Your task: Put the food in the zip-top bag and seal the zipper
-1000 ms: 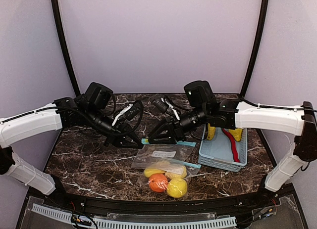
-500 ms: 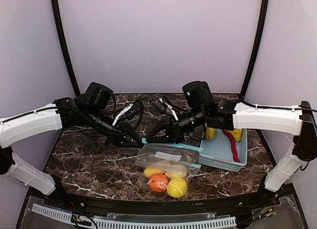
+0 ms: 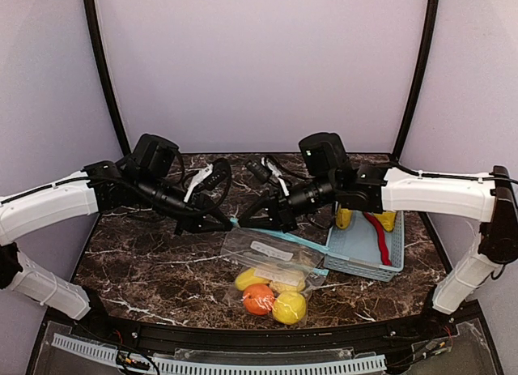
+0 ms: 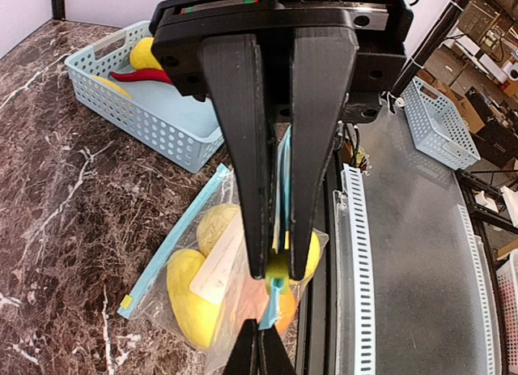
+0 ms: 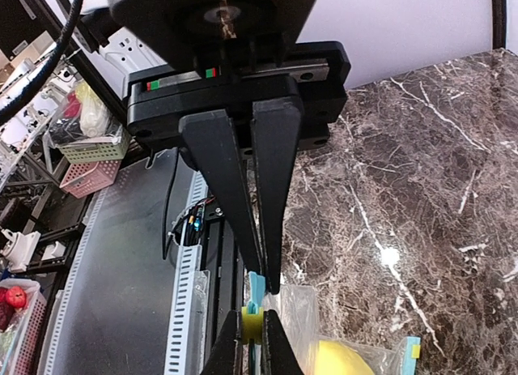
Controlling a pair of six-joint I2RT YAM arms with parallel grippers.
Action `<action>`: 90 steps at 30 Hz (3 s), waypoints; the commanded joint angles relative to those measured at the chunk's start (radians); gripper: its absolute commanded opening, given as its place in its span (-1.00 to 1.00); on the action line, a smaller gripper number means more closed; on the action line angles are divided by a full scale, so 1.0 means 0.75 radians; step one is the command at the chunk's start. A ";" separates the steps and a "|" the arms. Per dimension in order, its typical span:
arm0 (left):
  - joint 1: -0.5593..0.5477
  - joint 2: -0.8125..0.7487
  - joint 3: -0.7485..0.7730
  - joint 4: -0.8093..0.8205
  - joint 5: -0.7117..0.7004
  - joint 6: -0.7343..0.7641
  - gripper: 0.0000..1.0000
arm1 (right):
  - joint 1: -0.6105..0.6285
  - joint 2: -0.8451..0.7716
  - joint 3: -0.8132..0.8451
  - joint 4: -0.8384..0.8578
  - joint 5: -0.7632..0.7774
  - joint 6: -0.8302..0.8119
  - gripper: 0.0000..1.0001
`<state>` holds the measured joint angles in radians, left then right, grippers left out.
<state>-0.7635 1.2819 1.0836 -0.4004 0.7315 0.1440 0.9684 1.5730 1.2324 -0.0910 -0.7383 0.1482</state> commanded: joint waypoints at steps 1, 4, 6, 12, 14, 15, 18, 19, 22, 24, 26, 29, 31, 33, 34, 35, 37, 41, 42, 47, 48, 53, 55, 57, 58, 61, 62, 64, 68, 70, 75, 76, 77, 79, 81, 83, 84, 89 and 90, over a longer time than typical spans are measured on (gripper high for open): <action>0.032 -0.046 -0.030 0.010 -0.119 -0.021 -0.99 | 0.010 -0.075 -0.017 -0.083 0.090 -0.047 -0.92; 0.041 -0.047 -0.028 0.009 -0.126 -0.024 -0.99 | 0.005 -0.100 -0.035 -0.102 0.141 -0.057 -0.92; 0.045 -0.051 -0.029 0.009 -0.132 -0.022 -0.99 | 0.001 -0.120 -0.045 -0.109 0.178 -0.058 -0.92; 0.064 -0.068 -0.030 0.003 -0.216 -0.021 -0.99 | -0.021 -0.188 -0.085 -0.135 0.252 -0.059 -0.92; 0.076 -0.077 -0.034 0.010 -0.258 -0.031 -0.99 | -0.028 -0.208 -0.097 -0.144 0.278 -0.056 -0.92; 0.088 -0.080 -0.041 0.019 -0.286 -0.038 -0.99 | -0.030 -0.217 -0.103 -0.151 0.293 -0.052 -0.92; 0.116 -0.099 -0.056 0.047 -0.341 -0.070 -0.99 | -0.038 -0.239 -0.118 -0.169 0.353 -0.038 -0.92; 0.132 -0.104 -0.062 0.061 -0.372 -0.078 -0.99 | -0.042 -0.245 -0.125 -0.177 0.374 -0.033 -0.91; 0.170 -0.124 -0.076 0.093 -0.433 -0.115 -0.99 | -0.049 -0.263 -0.145 -0.192 0.415 -0.022 -0.91; 0.198 -0.134 -0.084 0.104 -0.472 -0.131 -0.99 | -0.053 -0.276 -0.158 -0.199 0.434 -0.015 -0.91; 0.218 -0.136 -0.088 0.104 -0.515 -0.136 -0.99 | -0.057 -0.291 -0.170 -0.208 0.461 -0.008 -0.90; 0.230 -0.132 -0.087 0.099 -0.554 -0.137 -0.99 | -0.067 -0.317 -0.186 -0.225 0.493 -0.003 -0.90; 0.232 -0.130 -0.089 0.095 -0.595 -0.137 -0.99 | -0.071 -0.336 -0.197 -0.232 0.505 -0.001 -0.90; 0.234 -0.127 -0.090 0.091 -0.637 -0.134 -0.99 | -0.076 -0.358 -0.208 -0.239 0.517 0.003 -0.90; 0.234 -0.127 -0.091 0.088 -0.666 -0.134 -0.99 | -0.077 -0.368 -0.214 -0.242 0.523 0.003 -0.90; 0.235 -0.126 -0.091 0.087 -0.680 -0.133 -0.99 | -0.080 -0.378 -0.220 -0.244 0.527 0.004 -0.90; 0.235 -0.127 -0.094 0.083 -0.717 -0.130 -0.99 | -0.082 -0.392 -0.232 -0.248 0.534 0.009 -0.90; 0.235 -0.131 -0.098 0.090 -0.712 -0.125 -0.99 | -0.084 -0.410 -0.251 -0.256 0.543 0.015 -0.90; 0.235 -0.132 -0.100 0.093 -0.711 -0.124 -0.99 | -0.084 -0.412 -0.253 -0.259 0.547 0.016 -0.90; 0.235 -0.127 -0.102 0.090 -0.736 -0.118 -0.99 | -0.089 -0.436 -0.268 -0.272 0.564 0.025 -0.89; 0.235 -0.126 -0.103 0.090 -0.741 -0.117 -0.99 | -0.089 -0.443 -0.273 -0.273 0.568 0.027 -0.89; 0.234 -0.128 -0.106 0.087 -0.774 -0.115 -0.99 | -0.089 -0.474 -0.292 -0.284 0.581 0.039 -0.88; 0.235 -0.127 -0.106 0.089 -0.763 -0.114 -0.99 | -0.090 -0.484 -0.297 -0.287 0.583 0.043 -0.88; 0.236 -0.128 -0.108 0.095 -0.736 -0.111 -0.99 | -0.091 -0.492 -0.298 -0.291 0.574 0.044 -0.88; 0.235 -0.130 -0.111 0.100 -0.721 -0.110 -0.99 | -0.090 -0.493 -0.295 -0.291 0.568 0.044 -0.87; 0.235 -0.135 -0.126 0.130 -0.525 -0.084 -0.99 | -0.090 -0.485 -0.280 -0.291 0.501 0.039 -0.78; 0.234 -0.133 -0.127 0.135 -0.457 -0.066 -0.99 | -0.089 -0.477 -0.269 -0.290 0.450 0.035 -0.68; 0.218 -0.127 -0.126 0.140 -0.243 -0.050 -0.99 | -0.080 -0.459 -0.241 -0.291 0.408 0.029 -0.41; 0.143 -0.133 -0.142 0.137 -0.150 0.009 -0.99 | -0.058 -0.419 -0.195 -0.300 0.406 0.007 -0.08; 0.107 -0.129 -0.144 0.127 -0.162 0.025 -0.99 | -0.054 -0.389 -0.182 -0.287 0.402 -0.002 -0.08; 0.083 -0.072 -0.119 0.085 -0.274 0.004 -0.67 | -0.052 -0.303 -0.160 -0.288 0.523 0.005 -0.05; 0.083 -0.061 -0.105 0.072 -0.318 -0.008 -0.52 | -0.053 -0.292 -0.157 -0.287 0.553 0.011 0.02; 0.083 -0.043 -0.099 0.065 -0.336 -0.012 -0.47 | -0.052 -0.281 -0.157 -0.280 0.575 0.017 0.11; 0.084 -0.024 -0.083 0.055 -0.388 -0.031 -0.31 | -0.050 -0.252 -0.150 -0.275 0.613 0.027 0.22; 0.096 -0.018 -0.075 0.061 -0.455 -0.076 -0.11 | -0.047 -0.194 -0.127 -0.295 0.657 0.022 0.29; 0.137 -0.026 -0.075 0.082 -0.485 -0.150 0.06 | -0.041 -0.128 -0.092 -0.324 0.677 -0.021 0.30; 0.174 -0.032 -0.081 0.112 -0.487 -0.208 0.12 | -0.040 -0.097 -0.079 -0.330 0.677 -0.051 0.31; 0.322 -0.127 -0.148 0.256 -0.482 -0.400 0.38 | -0.042 0.104 0.068 -0.426 0.706 -0.259 0.36; 0.364 -0.150 -0.162 0.275 -0.487 -0.411 0.44 | -0.043 0.145 0.106 -0.435 0.712 -0.295 0.38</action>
<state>-0.5682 1.2537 0.9932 -0.2771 0.3908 -0.0410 0.9306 1.5951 1.2221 -0.3687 -0.2447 0.0582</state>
